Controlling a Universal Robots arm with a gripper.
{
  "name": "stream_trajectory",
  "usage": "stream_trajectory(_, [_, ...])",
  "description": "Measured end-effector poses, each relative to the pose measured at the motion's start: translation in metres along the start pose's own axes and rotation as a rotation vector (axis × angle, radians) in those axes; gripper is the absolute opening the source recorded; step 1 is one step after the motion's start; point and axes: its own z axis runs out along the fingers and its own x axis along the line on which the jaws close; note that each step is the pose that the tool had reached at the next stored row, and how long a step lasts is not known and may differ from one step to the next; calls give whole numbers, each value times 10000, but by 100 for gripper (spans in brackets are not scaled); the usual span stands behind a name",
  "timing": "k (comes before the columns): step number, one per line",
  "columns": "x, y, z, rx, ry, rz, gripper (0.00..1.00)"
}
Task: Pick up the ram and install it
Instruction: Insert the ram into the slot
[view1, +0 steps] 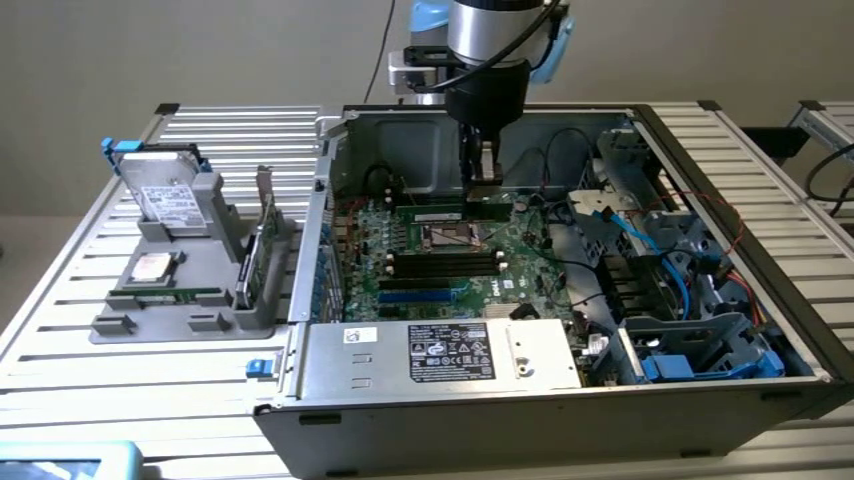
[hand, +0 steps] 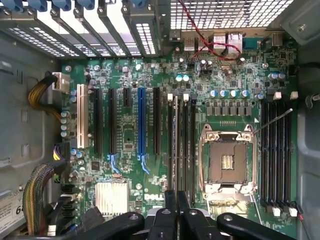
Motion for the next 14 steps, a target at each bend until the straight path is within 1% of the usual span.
stream_trajectory(6, [-5, 20, 104, 0, 1, 0, 13])
stream_trajectory(14, [-14, 22, 250, 1, 13, -1, 13])
